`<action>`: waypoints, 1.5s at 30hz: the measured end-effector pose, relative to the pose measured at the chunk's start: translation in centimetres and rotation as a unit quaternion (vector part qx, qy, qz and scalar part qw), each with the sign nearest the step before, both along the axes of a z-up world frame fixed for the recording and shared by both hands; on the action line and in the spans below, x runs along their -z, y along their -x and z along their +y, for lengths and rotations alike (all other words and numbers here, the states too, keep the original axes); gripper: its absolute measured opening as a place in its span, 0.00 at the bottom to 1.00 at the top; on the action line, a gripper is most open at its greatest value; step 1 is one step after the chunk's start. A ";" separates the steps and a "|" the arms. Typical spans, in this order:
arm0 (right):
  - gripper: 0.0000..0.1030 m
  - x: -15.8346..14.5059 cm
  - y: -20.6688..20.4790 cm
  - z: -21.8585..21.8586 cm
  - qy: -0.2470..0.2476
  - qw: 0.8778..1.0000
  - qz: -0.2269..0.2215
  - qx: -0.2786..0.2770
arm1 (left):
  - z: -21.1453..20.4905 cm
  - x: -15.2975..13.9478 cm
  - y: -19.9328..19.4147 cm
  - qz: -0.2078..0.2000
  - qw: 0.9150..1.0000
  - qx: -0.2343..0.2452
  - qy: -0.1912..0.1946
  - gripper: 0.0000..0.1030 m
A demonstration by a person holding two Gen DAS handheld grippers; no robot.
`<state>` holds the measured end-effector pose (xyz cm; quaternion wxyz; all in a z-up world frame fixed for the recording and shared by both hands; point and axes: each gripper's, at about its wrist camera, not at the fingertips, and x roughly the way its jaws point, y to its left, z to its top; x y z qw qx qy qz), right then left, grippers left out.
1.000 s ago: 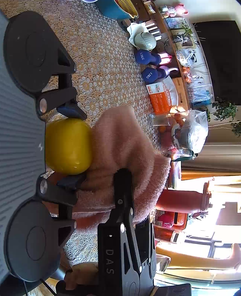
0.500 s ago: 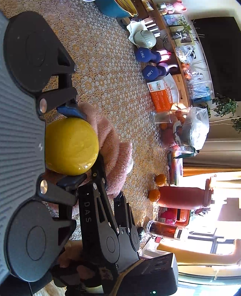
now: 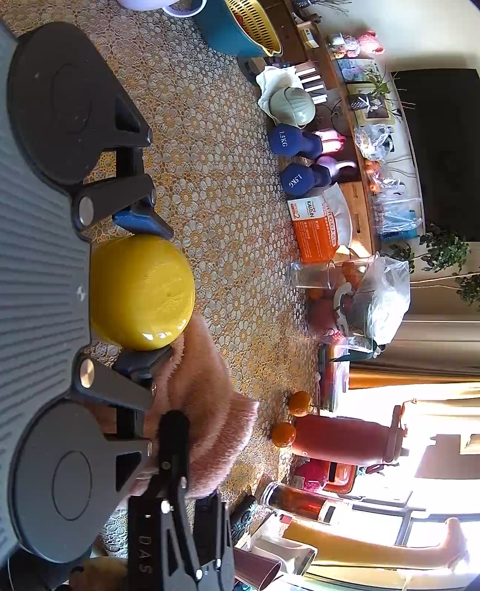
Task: Clean container
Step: 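Rotate the yellow bottle with the left tool while the right tool wipes its side, then rub the pink towel over the bottle's cap and side with the right tool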
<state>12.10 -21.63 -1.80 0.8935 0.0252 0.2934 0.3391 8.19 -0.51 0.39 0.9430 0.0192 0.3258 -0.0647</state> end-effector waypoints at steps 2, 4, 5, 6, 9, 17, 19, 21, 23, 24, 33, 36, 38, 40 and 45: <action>0.40 0.5 0.1 0.6 -0.007 1.000 0.014 -0.011 | 0.4 0.0 -0.1 0.003 1.000 -0.003 0.010 0.60; 0.40 1.4 -0.1 1.8 0.000 0.999 0.025 -0.020 | 0.7 0.0 0.0 0.006 1.000 -0.006 0.018 0.60; 0.40 1.8 -0.2 2.4 0.001 0.999 0.030 -0.024 | 0.9 0.0 0.1 0.007 1.000 -0.008 0.022 0.59; 0.40 2.2 -0.4 2.8 0.000 0.999 0.036 -0.026 | 1.1 0.0 0.2 0.008 1.000 -0.010 0.025 0.59; 0.40 3.2 -1.1 4.1 0.017 0.999 0.042 -0.021 | 1.1 0.0 0.5 0.009 1.000 -0.006 0.023 0.59; 0.40 3.8 -0.8 5.2 0.071 0.997 0.012 -0.014 | 0.0 -0.3 0.8 -0.001 0.999 0.038 -0.023 0.65; 0.40 3.8 -0.9 5.0 0.070 0.997 0.013 -0.014 | -0.1 -0.5 0.9 -0.003 0.998 0.057 -0.031 0.71; 0.40 3.8 -0.9 4.9 0.070 0.997 0.014 -0.012 | -0.1 -0.7 1.0 0.000 0.996 0.081 -0.044 0.75; 0.40 3.8 -1.0 4.8 0.069 0.997 0.016 -0.012 | -0.1 -0.9 1.0 -0.002 0.992 0.110 -0.067 0.76; 0.40 3.8 -0.9 4.8 0.068 0.997 0.016 -0.012 | -0.2 -1.0 1.0 0.002 0.988 0.130 -0.081 0.77; 0.40 3.8 -1.0 4.7 0.072 0.997 0.017 -0.014 | -0.7 -0.6 0.1 0.030 0.936 0.301 -0.178 0.77; 0.41 3.7 -1.0 4.7 0.072 0.997 0.017 -0.015 | -0.7 0.1 -0.4 0.039 0.927 0.315 -0.199 0.77; 0.41 3.7 -1.0 4.7 0.075 0.997 0.016 -0.016 | -0.5 0.4 -0.7 0.043 0.925 0.317 -0.203 0.75; 0.41 3.7 -1.0 4.7 0.074 0.997 0.016 -0.016 | -0.4 0.5 -0.6 0.043 0.925 0.319 -0.201 0.68; 0.40 3.5 -0.9 4.6 0.072 0.997 0.014 -0.013 | 0.0 0.5 0.0 0.034 0.934 0.300 -0.191 0.68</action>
